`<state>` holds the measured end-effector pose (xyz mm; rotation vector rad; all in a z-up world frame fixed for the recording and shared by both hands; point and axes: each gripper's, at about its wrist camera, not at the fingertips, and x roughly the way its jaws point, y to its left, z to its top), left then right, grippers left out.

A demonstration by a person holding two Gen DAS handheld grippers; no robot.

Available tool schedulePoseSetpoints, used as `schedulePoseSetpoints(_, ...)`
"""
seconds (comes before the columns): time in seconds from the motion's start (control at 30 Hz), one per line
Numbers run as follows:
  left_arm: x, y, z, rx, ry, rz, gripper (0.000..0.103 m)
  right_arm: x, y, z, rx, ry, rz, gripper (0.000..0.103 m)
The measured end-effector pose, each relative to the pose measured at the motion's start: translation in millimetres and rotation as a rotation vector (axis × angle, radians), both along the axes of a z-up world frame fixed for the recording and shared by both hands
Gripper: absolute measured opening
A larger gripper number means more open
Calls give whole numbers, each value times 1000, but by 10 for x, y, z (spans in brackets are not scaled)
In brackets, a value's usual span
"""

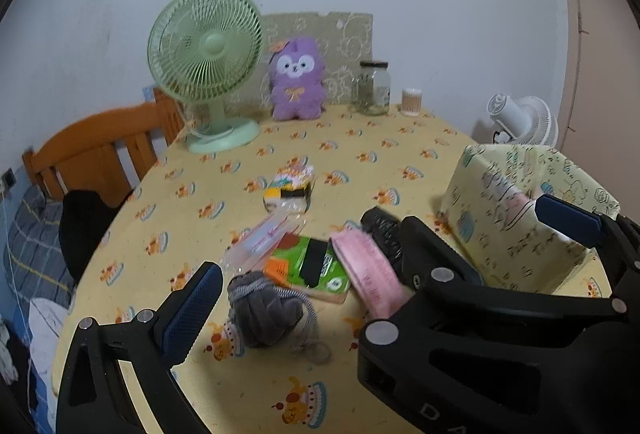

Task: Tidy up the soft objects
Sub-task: 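Withdraw both tools from the box back over the table, then grasp the gray knit pouch with the left tool while the right tool grasps the pink package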

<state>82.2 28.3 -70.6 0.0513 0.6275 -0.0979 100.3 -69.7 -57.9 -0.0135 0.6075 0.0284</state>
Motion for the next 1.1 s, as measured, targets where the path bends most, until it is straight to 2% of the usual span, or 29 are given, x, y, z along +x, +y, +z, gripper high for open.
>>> schedulePoseSetpoints(0.27, 62, 77, -201, 31, 16, 36, 103, 159, 95, -243, 25, 72, 34, 103)
schedulePoseSetpoints(0.37, 100, 115, -266, 20, 34, 43, 103, 170, 145, -280, -10, 53, 29, 102)
schedulePoseSetpoints(0.47, 130, 179, -310, 8, 49, 56, 102, 173, 201, -308, -29, 46, 35, 94)
schedulePoseSetpoints(0.6, 149, 236, -359, 32, 53, 78, 102, 258, 241, -393, 25, 106, 85, 85)
schedulePoseSetpoints(0.73, 198, 265, -440, 49, 73, 78, 102, 347, 300, -505, 27, 146, 102, 74)
schedulePoseSetpoints(0.97, 266, 304, -586, 51, 115, 74, 102, 467, 367, -683, 25, 205, 134, 68)
schedulePoseSetpoints(1.1, 279, 324, -624, 54, 125, 80, 102, 541, 356, -752, 72, 246, 154, 56)
